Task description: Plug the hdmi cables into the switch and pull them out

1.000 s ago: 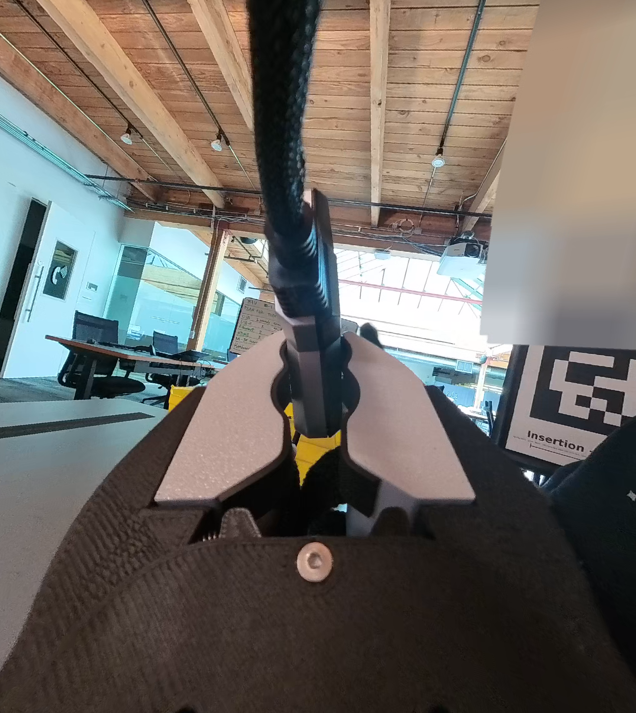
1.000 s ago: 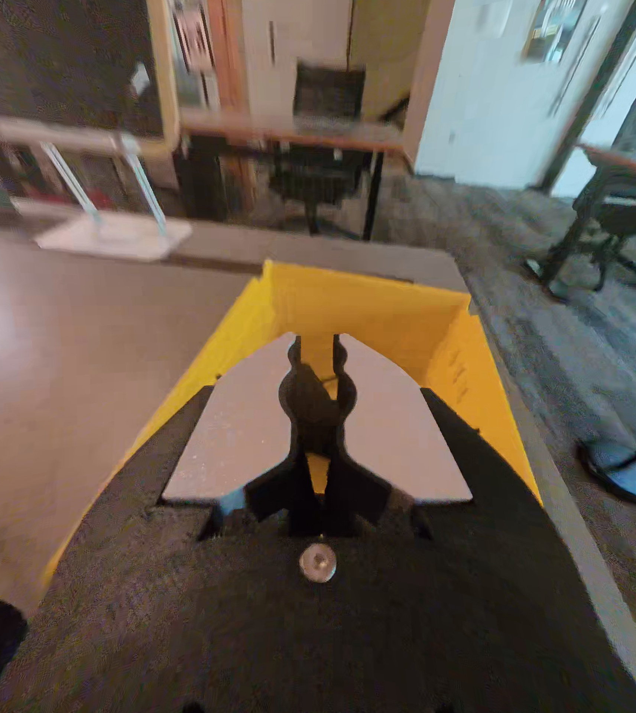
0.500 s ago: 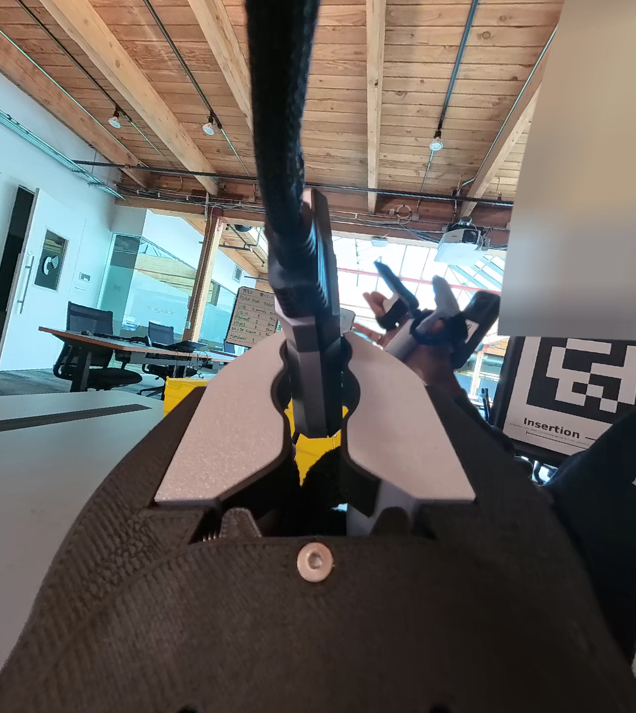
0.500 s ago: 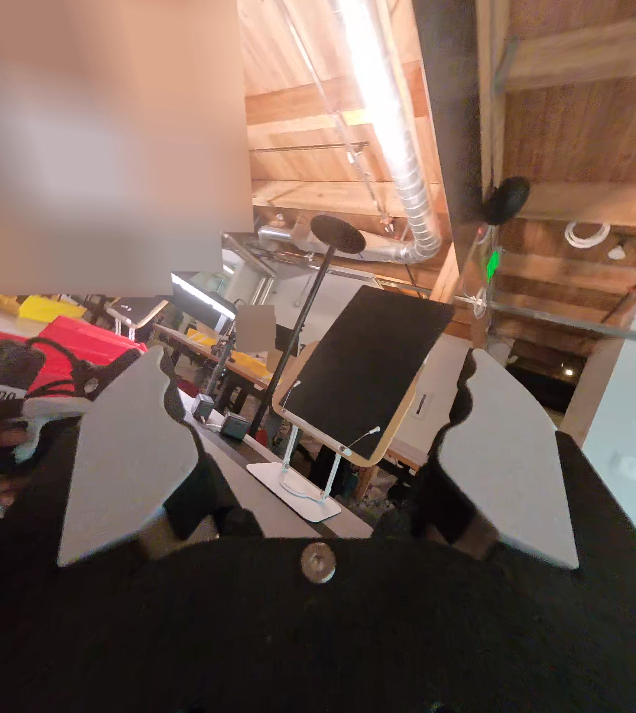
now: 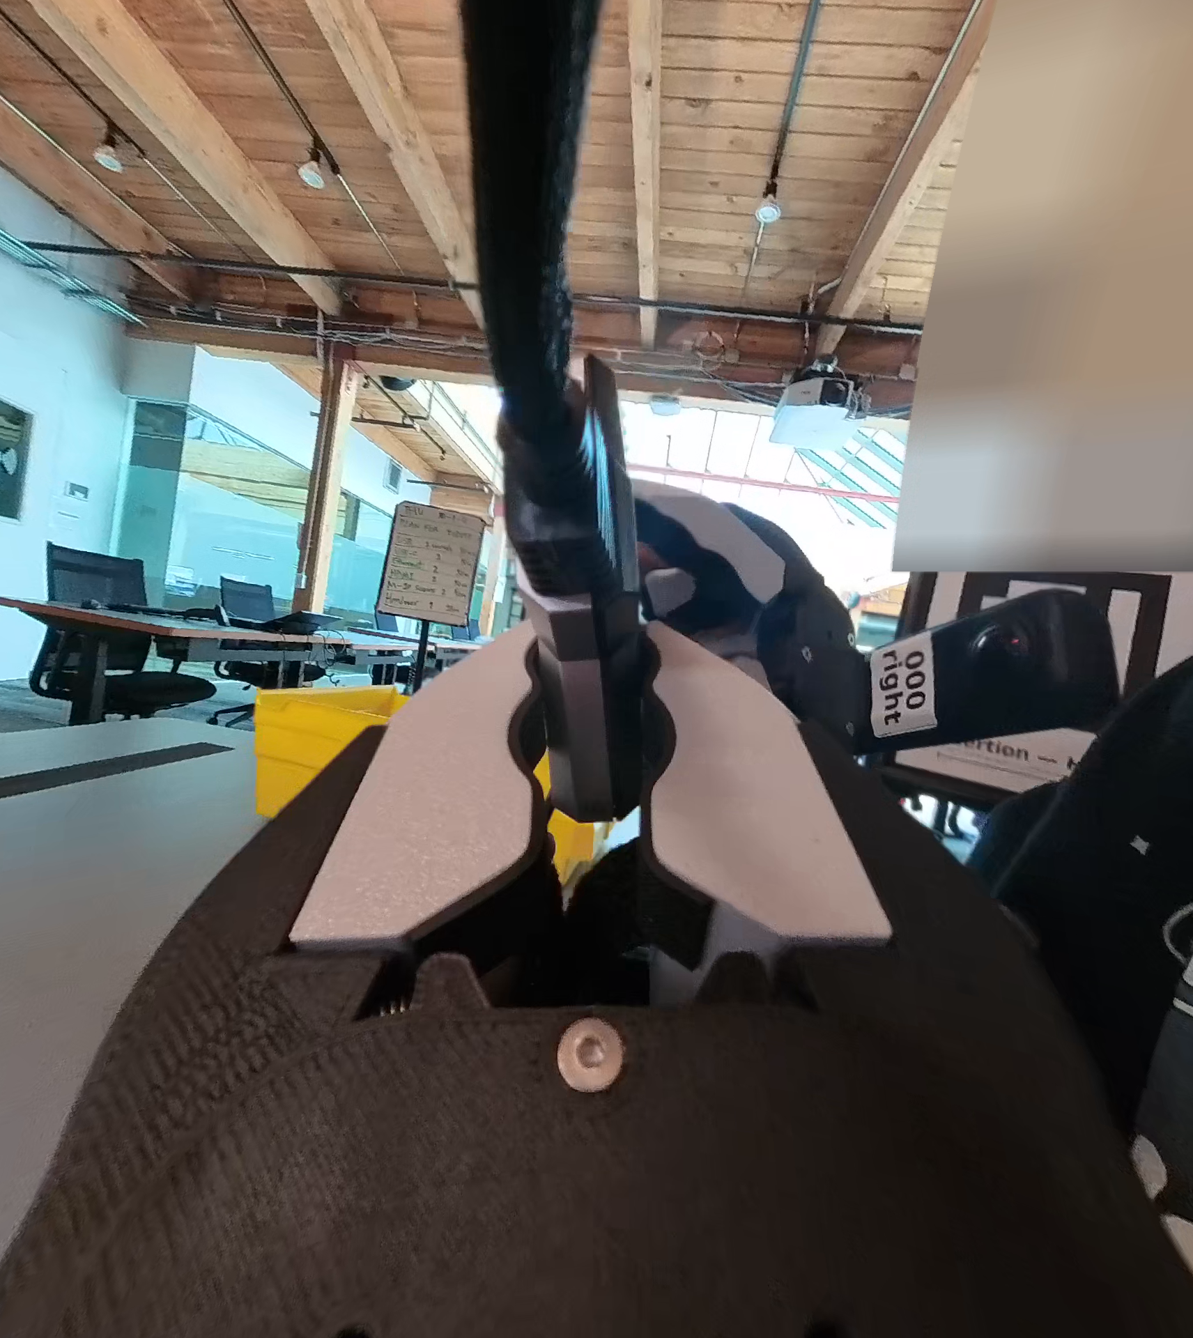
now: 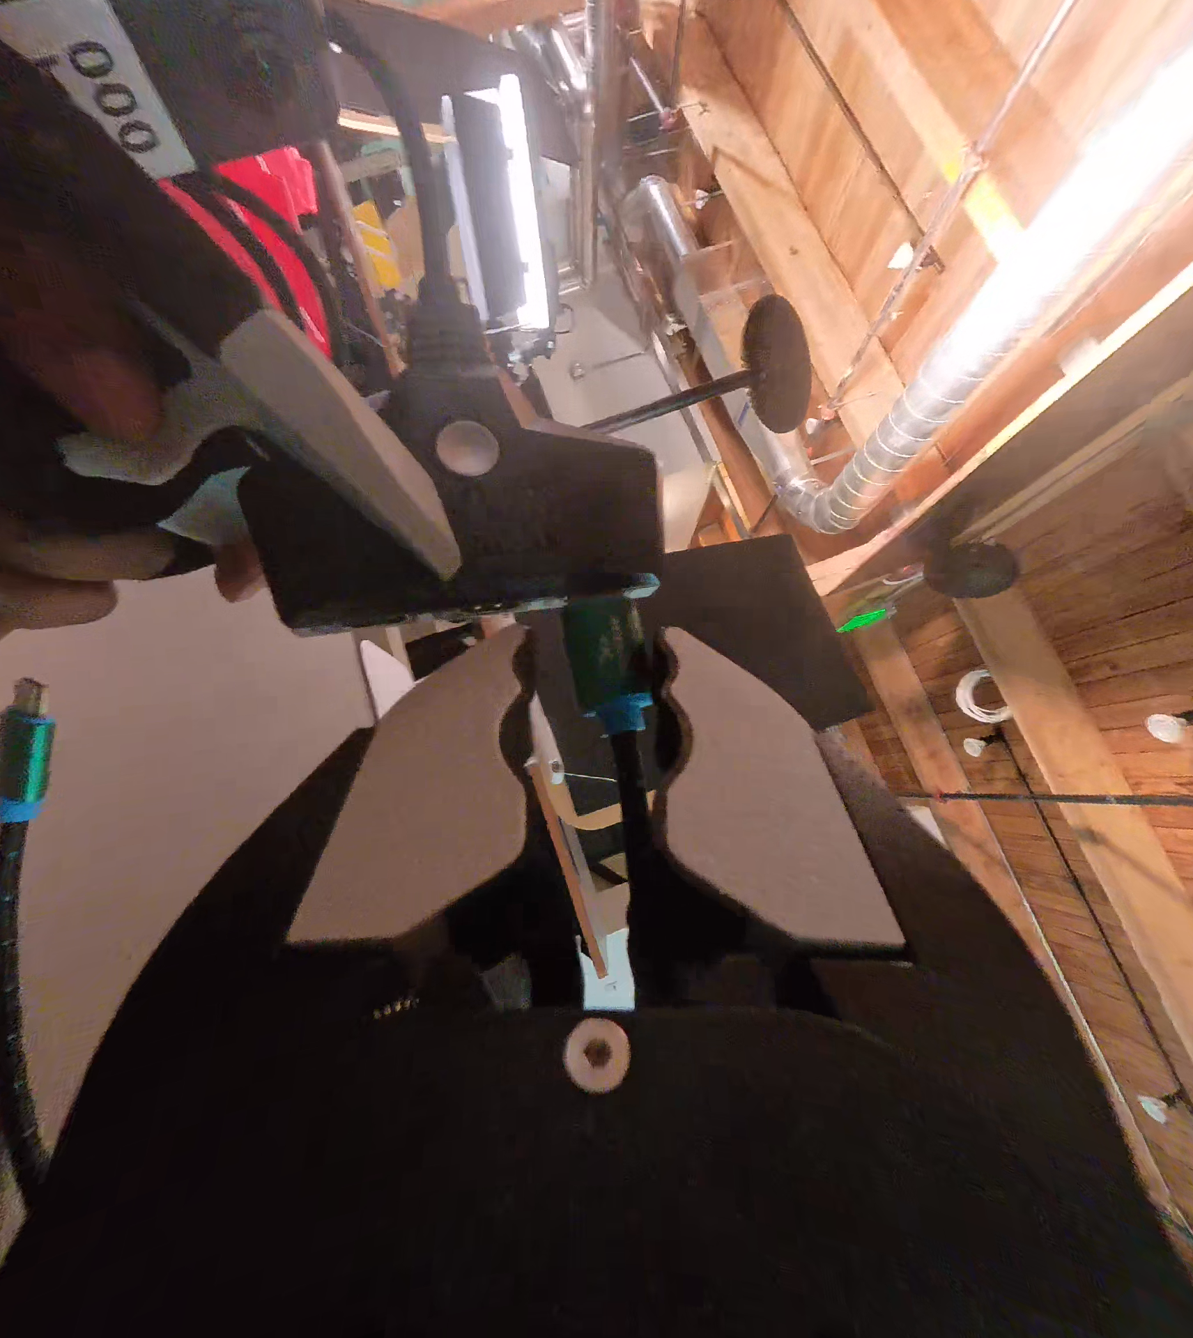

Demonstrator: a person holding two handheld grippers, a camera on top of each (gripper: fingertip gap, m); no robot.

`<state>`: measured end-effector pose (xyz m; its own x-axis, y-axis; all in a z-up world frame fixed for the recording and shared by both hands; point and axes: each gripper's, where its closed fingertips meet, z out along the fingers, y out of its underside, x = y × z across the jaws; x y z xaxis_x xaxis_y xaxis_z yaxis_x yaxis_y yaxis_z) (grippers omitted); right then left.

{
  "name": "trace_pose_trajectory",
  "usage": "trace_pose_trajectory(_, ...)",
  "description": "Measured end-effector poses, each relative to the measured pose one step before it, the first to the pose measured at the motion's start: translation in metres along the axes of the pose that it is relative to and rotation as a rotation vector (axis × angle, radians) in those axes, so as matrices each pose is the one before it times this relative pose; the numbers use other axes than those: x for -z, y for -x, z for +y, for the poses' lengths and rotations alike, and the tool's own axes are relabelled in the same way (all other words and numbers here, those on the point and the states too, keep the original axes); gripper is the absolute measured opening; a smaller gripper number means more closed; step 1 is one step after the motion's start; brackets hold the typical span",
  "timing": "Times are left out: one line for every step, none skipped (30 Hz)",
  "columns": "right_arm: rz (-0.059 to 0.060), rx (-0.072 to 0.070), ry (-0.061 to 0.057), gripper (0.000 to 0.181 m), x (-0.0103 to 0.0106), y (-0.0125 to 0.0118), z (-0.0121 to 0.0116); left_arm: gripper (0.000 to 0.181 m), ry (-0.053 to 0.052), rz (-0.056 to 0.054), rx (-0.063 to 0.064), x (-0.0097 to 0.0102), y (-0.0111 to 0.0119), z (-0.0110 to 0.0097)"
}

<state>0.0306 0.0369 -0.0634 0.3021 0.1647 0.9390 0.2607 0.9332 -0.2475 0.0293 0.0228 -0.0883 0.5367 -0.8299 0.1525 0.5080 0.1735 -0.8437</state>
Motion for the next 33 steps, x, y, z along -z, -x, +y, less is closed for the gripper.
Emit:
trace_pose_trajectory(0.0236,0.0219,0.0111,0.022,0.00081,-0.00290,0.00050,0.021,0.0099,0.0034,-0.0070,-0.00078,-0.00102,0.00191)
trace_pose_trajectory(-0.0071,0.0261,0.0066,0.021,0.00081,0.00073,0.00057,0.021,0.0042,-0.0001,-0.0068,-0.00038,-0.00013,0.00094)
trace_pose_trajectory(-0.0114,0.0123,0.0067,0.021,0.00082,0.00068,0.00058,0.021,0.0054,0.0007,-0.0026,-0.00032,-0.00019,0.00104)
trace_pose_trajectory(-0.0118,-0.0067,0.0075,0.021,0.00082,0.00062,0.00080,0.021,0.0016,0.0036,-0.0032,-0.00054,-0.00060,0.00053)
trace_pose_trajectory(-0.0204,-0.0168,0.0037,0.021,0.00021,0.00177,0.00047,0.023,-0.0109,0.0029,-0.0108,-0.00049,-0.00109,-0.00101)
trace_pose_trajectory(-0.0308,-0.0150,0.0015,0.021,-0.00039,0.00422,-0.00019,0.027,-0.0262,-0.0127,-0.0181,0.00005,0.00075,-0.00307)
trace_pose_trajectory(-0.0173,-0.0080,-0.0004,0.021,-0.00136,0.00384,-0.00104,0.035,-0.0310,-0.0253,-0.0146,0.00051,0.00266,-0.00349)
trace_pose_trajectory(-0.0016,-0.0001,0.0039,0.021,-0.00209,0.00266,-0.00099,0.040,-0.0243,-0.0228,-0.0013,0.00083,0.00322,-0.00304)
trace_pose_trajectory(-0.0022,0.0099,0.0060,0.021,-0.00221,0.00309,-0.00106,0.040,-0.0184,-0.0104,0.0114,0.00104,0.00215,-0.00304)
trace_pose_trajectory(-0.0073,0.0126,0.0061,0.021,-0.00204,0.00386,-0.00130,0.038,-0.0175,0.0017,0.0213,0.00144,0.00094,-0.00346)
trace_pose_trajectory(0.0070,0.0095,0.0097,0.021,-0.00179,0.00122,-0.00032,0.031,-0.0087,0.0019,0.0266,0.00137,0.00122,-0.00218)
trace_pose_trajectory(0.0063,0.0068,0.0071,0.021,-0.00127,0.00095,-0.00052,0.028,0.0048,-0.0080,0.0257,0.00100,0.00267,-0.00030)
trace_pose_trajectory(0.0019,0.0004,0.0072,0.021,-0.00106,0.00075,0.00023,0.026,0.0064,0.0001,0.0227,0.00063,0.00143,0.00001)
trace_pose_trajectory(0.0037,-0.0138,-0.0009,0.021,-0.00120,0.00001,-0.00034,0.025,0.0035,0.0058,0.0213,0.00054,0.00031,-0.00026)
trace_pose_trajectory(0.0048,-0.0173,-0.0086,0.022,-0.00103,-0.00020,-0.00056,0.024,0.0004,0.0059,0.0157,0.00054,-0.00015,-0.00074)
trace_pose_trajectory(0.0028,-0.0002,-0.0080,0.022,-0.00115,0.00010,-0.00032,0.024,0.0039,0.0046,0.0094,0.00055,-0.00018,-0.00043)
trace_pose_trajectory(0.0001,0.0072,0.0109,0.024,-0.00158,0.00108,0.00250,0.024,0.0106,0.0031,0.0032,0.00025,-0.00034,0.00063)
trace_pose_trajectory(0.0005,0.0123,0.0185,0.022,-0.00046,0.00072,0.00281,0.024,0.0139,-0.0029,-0.0018,-0.00016,0.00025,0.00159)
trace_pose_trajectory(-0.0093,0.0062,0.0083,0.022,-0.00006,0.00117,0.00163,0.024,0.0117,-0.0068,-0.0063,-0.00017,0.00058,0.00133)
trace_pose_trajectory(-0.0111,-0.0213,-0.0008,0.022,0.00028,0.00012,-0.00023,0.024,0.0036,-0.0016,-0.0093,0.00017,-0.00054,-0.00018)
trace_pose_trajectory(-0.0020,-0.0560,-0.0066,0.022,0.00006,-0.00129,-0.00211,0.023,-0.0102,-0.0002,-0.0205,0.00047,-0.00193,-0.00243)
trace_pose_trajectory(0.0077,-0.0646,-0.0114,0.023,-0.00117,-0.00196,-0.00310,0.023,-0.0257,-0.0048,-0.0372,0.00088,-0.00244,-0.00411)
trace_pose_trajectory(0.0160,-0.0558,-0.0093,0.023,-0.00264,-0.00113,-0.00225,0.022,-0.0338,-0.0171,-0.0411,0.00134,-0.00132,-0.00476)
trace_pose_trajectory(0.0183,-0.0497,-0.0033,0.024,-0.00323,0.00085,-0.00003,0.022,-0.0297,-0.0263,-0.0233,0.00173,0.00126,-0.00369)
trace_pose_trajectory(0.0231,-0.0384,-0.0067,0.024,-0.00341,0.00144,0.00146,0.022,-0.0168,-0.0283,-0.0025,0.00167,0.00341,-0.00203)
trace_pose_trajectory(0.0183,-0.0185,-0.0041,0.025,-0.00312,0.00190,0.00318,0.022,-0.0035,-0.0281,0.0019,0.00120,0.00453,-0.00055)
trace_pose_trajectory(0.0093,0.0029,-0.0013,0.024,-0.00182,0.00141,0.00331,0.022,0.0075,-0.0231,-0.0087,0.00053,0.00366,0.00045)
trace_pose_trajectory(-0.0067,0.0447,-0.0025,0.023,-0.00024,0.00035,0.00163,0.022,0.0161,-0.0100,-0.0201,-0.00027,0.00141,0.00124)
trace_pose_trajectory(-0.0234,0.0991,-0.0027,0.022,0.00214,0.00035,0.00145,0.022,0.0250,0.0057,-0.0191,-0.00104,-0.00045,0.00212)
trace_pose_trajectory(-0.0233,0.1054,0.0074,0.022,0.00330,-0.00055,0.00233,0.022,0.0298,0.0137,-0.0071,-0.00184,-0.00134,0.00282)
trace_pose_trajectory(-0.0318,0.0288,0.0096,0.022,0.00437,-0.00048,0.00130,0.022,0.0208,0.0179,0.0049,-0.00211,-0.00204,0.00239)
trace_pose_trajectory(-0.0412,0.0002,-0.0082,0.021,0.00430,-0.00009,0.00005,0.022,0.0114,0.0215,0.0135,-0.00143,-0.00262,0.00191)
trace_pose_trajectory(-0.0349,0.0039,-0.0150,0.022,0.00417,0.00019,-0.00057,0.022,0.0068,0.0193,0.0136,-0.00099,-0.00251,0.00142)
